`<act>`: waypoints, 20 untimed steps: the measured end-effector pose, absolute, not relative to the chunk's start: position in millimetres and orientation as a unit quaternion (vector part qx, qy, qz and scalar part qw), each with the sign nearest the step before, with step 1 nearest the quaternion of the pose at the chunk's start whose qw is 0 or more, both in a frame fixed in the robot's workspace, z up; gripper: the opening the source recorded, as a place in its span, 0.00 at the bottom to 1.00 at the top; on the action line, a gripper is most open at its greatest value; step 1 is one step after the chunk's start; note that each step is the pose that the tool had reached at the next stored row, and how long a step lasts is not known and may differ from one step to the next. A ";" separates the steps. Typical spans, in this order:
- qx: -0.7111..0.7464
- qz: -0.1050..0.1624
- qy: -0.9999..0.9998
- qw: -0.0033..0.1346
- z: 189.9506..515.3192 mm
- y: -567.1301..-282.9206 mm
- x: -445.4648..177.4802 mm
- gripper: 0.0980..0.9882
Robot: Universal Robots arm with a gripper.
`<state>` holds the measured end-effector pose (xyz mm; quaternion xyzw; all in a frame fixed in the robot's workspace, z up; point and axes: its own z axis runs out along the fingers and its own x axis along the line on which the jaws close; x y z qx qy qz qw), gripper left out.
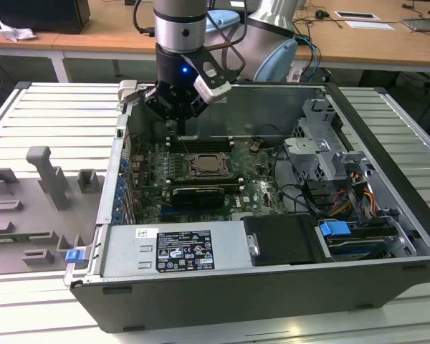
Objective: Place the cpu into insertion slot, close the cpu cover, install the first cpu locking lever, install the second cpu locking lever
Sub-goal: 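Install the first cpu locking lever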
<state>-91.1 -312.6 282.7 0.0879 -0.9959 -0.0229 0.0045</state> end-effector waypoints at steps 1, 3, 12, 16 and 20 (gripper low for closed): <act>0.088 -0.023 -0.996 0.004 282.6 -312.6 -91.3 0.01; 0.088 -0.023 -0.996 0.004 282.4 -312.6 -91.7 0.01; 0.086 -0.023 -0.996 0.004 281.2 -312.6 -97.2 0.01; 0.086 -0.023 -0.996 0.003 279.0 -312.5 -106.4 0.01; 0.086 -0.023 -0.996 0.003 276.9 -311.9 -108.2 0.01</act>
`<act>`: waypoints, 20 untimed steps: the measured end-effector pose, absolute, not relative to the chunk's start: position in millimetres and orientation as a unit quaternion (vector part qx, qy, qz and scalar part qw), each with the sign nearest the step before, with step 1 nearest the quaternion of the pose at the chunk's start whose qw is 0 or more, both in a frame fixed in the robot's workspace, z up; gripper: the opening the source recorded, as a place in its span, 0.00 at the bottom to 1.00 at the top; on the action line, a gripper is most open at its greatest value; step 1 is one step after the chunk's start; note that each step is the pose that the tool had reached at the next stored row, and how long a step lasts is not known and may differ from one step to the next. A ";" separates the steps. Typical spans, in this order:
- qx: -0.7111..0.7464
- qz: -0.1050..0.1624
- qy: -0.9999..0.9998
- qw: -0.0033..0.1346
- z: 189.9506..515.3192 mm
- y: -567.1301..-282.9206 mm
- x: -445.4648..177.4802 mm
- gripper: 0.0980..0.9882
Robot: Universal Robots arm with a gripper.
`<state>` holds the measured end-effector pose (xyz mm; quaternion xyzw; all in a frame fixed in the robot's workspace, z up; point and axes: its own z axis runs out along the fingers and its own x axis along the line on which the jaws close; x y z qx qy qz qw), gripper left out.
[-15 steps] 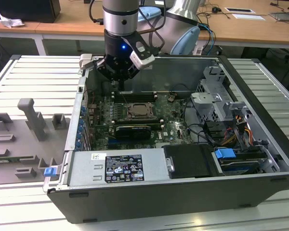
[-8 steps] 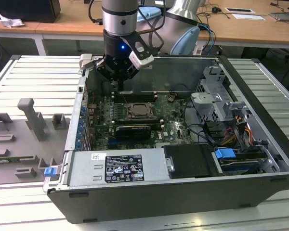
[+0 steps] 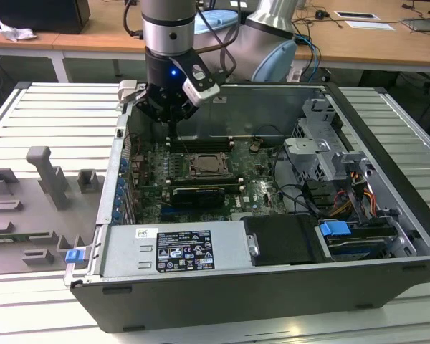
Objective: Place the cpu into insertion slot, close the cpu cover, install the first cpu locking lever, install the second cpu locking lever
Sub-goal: 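Install the first cpu locking lever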
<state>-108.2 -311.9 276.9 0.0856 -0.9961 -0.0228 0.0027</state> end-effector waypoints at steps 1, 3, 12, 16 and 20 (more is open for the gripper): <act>0.086 -0.023 -0.996 0.003 276.2 -311.2 -108.2 0.01; 0.070 -0.022 -0.997 0.000 265.3 -304.7 -109.8 0.01; 0.069 -0.022 -0.997 0.000 259.7 -287.2 -103.6 0.01; 0.069 -0.022 -0.997 -0.001 258.8 -287.1 -102.8 0.01; 0.069 -0.022 -0.997 0.000 257.1 -287.1 -100.1 0.01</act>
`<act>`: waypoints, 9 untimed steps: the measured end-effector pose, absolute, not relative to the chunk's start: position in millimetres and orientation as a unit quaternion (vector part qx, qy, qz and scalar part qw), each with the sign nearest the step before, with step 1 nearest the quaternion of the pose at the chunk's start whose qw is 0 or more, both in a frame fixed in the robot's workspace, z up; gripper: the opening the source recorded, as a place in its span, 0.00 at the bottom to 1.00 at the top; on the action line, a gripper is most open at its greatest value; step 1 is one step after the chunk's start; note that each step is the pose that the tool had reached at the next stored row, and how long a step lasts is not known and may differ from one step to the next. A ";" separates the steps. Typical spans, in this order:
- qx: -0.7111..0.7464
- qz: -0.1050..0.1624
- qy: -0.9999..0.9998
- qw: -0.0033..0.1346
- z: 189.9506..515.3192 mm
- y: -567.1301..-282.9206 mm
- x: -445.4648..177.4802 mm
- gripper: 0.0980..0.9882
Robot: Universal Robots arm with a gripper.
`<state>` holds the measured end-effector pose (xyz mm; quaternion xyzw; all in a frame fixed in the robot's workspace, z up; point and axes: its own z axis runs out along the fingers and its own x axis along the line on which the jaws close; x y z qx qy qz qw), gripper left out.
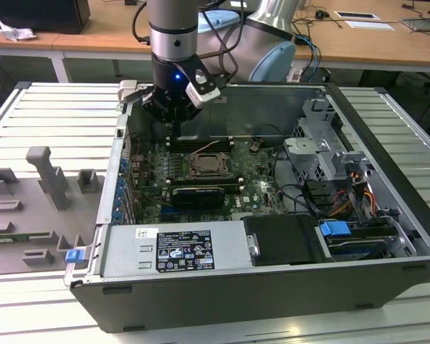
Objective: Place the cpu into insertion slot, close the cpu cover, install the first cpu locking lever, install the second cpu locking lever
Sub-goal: 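Install the first cpu locking lever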
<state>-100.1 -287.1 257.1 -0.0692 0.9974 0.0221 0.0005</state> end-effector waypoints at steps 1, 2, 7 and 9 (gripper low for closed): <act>-0.069 0.022 0.997 0.001 256.9 -287.2 -99.2 0.01; -0.069 0.022 0.997 0.000 256.5 -287.2 -97.4 0.01; -0.069 0.022 0.997 0.000 256.1 -287.2 -92.5 0.01; -0.069 0.022 0.997 0.000 256.1 -287.2 -91.2 0.01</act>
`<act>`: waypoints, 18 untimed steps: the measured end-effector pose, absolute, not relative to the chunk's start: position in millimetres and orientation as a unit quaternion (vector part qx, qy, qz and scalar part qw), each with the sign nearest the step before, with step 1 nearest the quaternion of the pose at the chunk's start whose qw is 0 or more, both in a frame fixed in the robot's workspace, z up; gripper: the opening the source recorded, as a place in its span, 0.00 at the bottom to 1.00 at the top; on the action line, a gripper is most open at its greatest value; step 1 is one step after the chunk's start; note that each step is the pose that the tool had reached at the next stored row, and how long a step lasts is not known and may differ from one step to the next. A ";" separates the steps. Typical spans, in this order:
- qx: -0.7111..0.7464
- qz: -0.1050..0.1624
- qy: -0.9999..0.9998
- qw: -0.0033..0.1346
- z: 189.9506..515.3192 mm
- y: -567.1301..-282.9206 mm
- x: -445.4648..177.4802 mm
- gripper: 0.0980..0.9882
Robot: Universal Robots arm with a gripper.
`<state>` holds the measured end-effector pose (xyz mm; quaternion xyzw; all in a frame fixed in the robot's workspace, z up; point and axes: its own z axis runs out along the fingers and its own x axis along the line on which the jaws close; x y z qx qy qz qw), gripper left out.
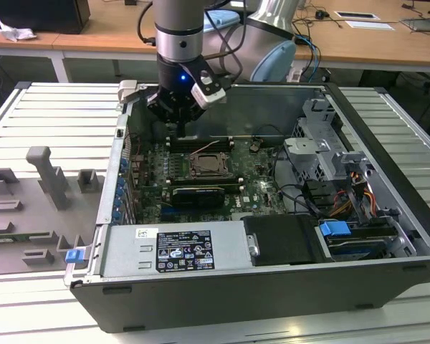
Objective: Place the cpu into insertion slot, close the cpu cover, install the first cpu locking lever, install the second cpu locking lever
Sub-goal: 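Install the first cpu locking lever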
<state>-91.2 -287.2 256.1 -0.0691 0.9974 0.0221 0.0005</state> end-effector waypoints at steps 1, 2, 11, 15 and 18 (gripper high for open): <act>-0.069 0.022 0.997 0.000 256.0 -287.2 -90.6 0.01; -0.069 0.022 0.997 0.000 256.0 -287.2 -90.1 0.01; -0.069 0.022 0.997 0.001 255.7 -287.2 -86.8 0.01; -0.069 0.022 0.997 0.001 255.4 -287.1 -85.0 0.01; -0.069 0.022 0.997 0.001 254.9 -287.1 -84.0 0.01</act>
